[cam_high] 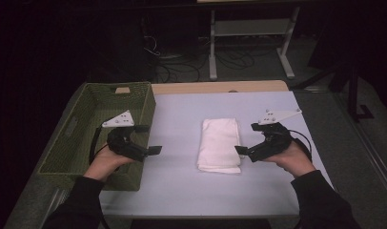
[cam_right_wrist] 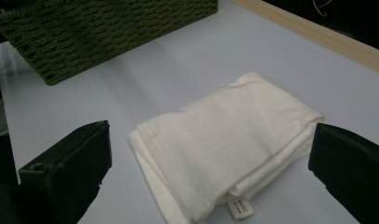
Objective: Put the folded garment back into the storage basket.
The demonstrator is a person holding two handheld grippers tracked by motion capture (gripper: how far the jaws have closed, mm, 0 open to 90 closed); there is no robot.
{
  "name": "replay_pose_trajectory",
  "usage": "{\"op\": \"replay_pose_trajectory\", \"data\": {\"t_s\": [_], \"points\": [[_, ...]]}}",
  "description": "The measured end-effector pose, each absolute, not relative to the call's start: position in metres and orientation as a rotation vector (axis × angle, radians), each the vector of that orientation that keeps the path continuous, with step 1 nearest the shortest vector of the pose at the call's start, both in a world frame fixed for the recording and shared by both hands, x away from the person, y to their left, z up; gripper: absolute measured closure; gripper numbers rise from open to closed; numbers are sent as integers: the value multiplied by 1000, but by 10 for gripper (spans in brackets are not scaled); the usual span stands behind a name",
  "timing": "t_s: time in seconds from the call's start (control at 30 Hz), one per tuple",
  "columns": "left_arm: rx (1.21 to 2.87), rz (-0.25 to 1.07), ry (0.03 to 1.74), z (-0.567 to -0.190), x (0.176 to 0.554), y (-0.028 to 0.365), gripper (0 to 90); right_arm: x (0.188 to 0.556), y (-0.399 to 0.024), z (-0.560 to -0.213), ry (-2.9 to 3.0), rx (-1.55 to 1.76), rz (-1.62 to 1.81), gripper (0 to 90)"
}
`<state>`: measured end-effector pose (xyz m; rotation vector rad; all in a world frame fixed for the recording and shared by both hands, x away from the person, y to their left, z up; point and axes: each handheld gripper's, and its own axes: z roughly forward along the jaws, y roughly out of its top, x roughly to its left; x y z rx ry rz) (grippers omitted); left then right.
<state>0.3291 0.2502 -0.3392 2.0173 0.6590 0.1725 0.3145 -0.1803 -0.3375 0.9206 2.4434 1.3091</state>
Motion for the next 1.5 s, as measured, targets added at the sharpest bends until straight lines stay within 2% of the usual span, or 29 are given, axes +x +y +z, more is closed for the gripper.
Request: {"op": "replay_pose_trajectory", "data": {"t_s": [0.73, 1.5], "points": [[1997, 136, 682, -336, 334, 242, 1, 313, -183, -340, 2464, 917, 1304, 0], [1990, 114, 663, -331, 337, 215, 1, 315, -189, -339, 2464, 935, 1334, 0]]}}
